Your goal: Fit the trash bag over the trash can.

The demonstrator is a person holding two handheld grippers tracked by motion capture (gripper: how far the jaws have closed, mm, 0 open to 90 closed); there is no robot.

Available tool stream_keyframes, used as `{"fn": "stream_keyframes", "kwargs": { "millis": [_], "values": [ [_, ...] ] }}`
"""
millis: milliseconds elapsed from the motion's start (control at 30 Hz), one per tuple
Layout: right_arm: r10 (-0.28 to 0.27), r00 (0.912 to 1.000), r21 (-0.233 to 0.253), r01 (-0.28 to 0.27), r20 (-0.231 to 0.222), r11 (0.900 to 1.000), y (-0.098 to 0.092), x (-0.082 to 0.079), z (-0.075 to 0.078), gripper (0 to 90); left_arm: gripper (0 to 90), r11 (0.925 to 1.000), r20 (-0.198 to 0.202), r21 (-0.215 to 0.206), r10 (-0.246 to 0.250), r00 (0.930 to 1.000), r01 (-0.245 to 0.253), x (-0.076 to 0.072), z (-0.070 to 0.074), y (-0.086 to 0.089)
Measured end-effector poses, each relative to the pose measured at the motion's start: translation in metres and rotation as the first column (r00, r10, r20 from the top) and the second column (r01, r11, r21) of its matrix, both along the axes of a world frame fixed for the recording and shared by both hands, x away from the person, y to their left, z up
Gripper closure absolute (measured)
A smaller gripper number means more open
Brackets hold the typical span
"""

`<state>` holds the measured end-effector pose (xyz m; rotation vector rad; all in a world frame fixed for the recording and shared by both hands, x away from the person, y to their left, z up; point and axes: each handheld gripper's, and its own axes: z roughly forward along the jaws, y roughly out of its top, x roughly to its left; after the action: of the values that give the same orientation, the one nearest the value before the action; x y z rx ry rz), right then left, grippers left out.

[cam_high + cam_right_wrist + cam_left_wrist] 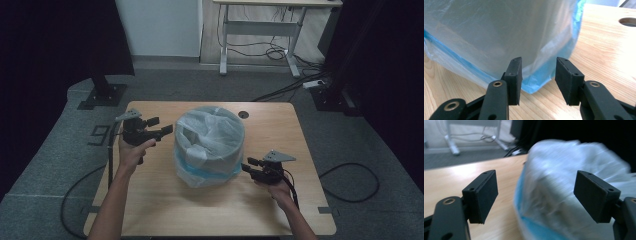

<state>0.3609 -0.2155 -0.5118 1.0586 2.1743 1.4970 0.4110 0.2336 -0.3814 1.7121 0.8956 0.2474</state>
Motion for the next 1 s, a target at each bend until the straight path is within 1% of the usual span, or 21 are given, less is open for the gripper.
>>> {"fn": "stream_keyframes", "kwargs": {
  "millis": [67,100,133,167,233,300,433,500,600,700,800,833,900,1000],
  "values": [
    [-0.007,1.0000,0.014,0.007,0.002,1.000,-0.004,-0.003,-0.001,53.0,18.0,0.9994,0.007,0.026,-0.021,0.9998,0.021,0.000,0.008,-0.005],
    [-0.013,0.9999,0.019,0.013,0.005,1.000,-0.006,-0.004,-0.001,51.9,17.8,0.9989,0.004,0.035,-0.032,0.9995,0.032,0.000,0.011,-0.008],
    [-0.020,0.9998,0.022,0.019,0.010,1.000,-0.009,-0.005,-0.002,50.4,17.5,0.9973,0.005,0.060,-0.042,0.9991,0.042,0.001,0.014,-0.013],
    [-0.030,0.9994,0.029,0.029,0.016,0.999,-0.011,-0.007,-0.002,48.8,17.5,0.9962,0.006,0.073,-0.048,0.9988,0.047,0.001,0.016,-0.016],
    [-0.039,0.9991,0.041,0.038,0.018,0.998,-0.013,-0.009,-0.002,46.7,17.5,0.9917,0.009,0.108,-0.072,0.9974,0.071,0.002,0.021,-0.025],
    [-0.036,0.9992,0.031,0.035,0.016,0.999,-0.014,-0.011,-0.002,44.0,18.1,0.9888,0.005,0.115,-0.096,0.9953,0.095,0.005,0.025,-0.034],
    [-0.028,0.9995,0.022,0.028,0.017,0.999,-0.014,-0.013,-0.003,43.0,18.3,0.9822,-0.004,0.122,-0.143,0.9897,0.143,0.010,0.032,-0.049],
    [-0.028,0.9995,0.016,0.028,0.014,0.999,-0.015,-0.014,-0.003,42.7,18.4,0.9789,-0.014,0.133,-0.155,0.9878,0.155,0.012,0.035,-0.057],
    [-0.017,0.9998,0.020,0.017,-0.004,1.000,-0.013,-0.015,-0.004,42.2,19.4,0.9724,-0.029,0.150,-0.176,0.9839,0.179,0.017,0.039,-0.070],
    [-0.006,0.9999,0.003,0.006,-0.011,1.000,-0.009,-0.017,-0.006,41.4,20.8,0.9667,-0.041,0.164,-0.192,0.9805,0.196,0.022,0.044,-0.082],
    [0.005,0.9999,-0.006,-0.005,-0.016,1.000,-0.008,-0.017,-0.007,40.2,21.6,0.9588,-0.063,0.186,-0.207,0.9763,0.215,0.027,0.048,-0.093],
    [0.006,0.9998,-0.006,-0.007,-0.018,1.000,-0.008,-0.018,-0.007,39.9,22.0,0.9549,-0.075,0.194,-0.214,0.9741,0.224,0.030,0.049,-0.097],
    [0.008,0.9996,-0.005,-0.008,-0.025,1.000,-0.009,-0.018,-0.008,39.8,22.8,0.9525,-0.097,0.201,-0.214,0.9721,0.229,0.034,0.050,-0.103],
    [0.016,0.9993,-0.010,-0.016,-0.034,1.000,-0.011,-0.018,-0.009,39.8,23.3,0.9491,-0.118,0.201,-0.222,0.9678,0.242,0.039,0.051,-0.108]
  ]
}}
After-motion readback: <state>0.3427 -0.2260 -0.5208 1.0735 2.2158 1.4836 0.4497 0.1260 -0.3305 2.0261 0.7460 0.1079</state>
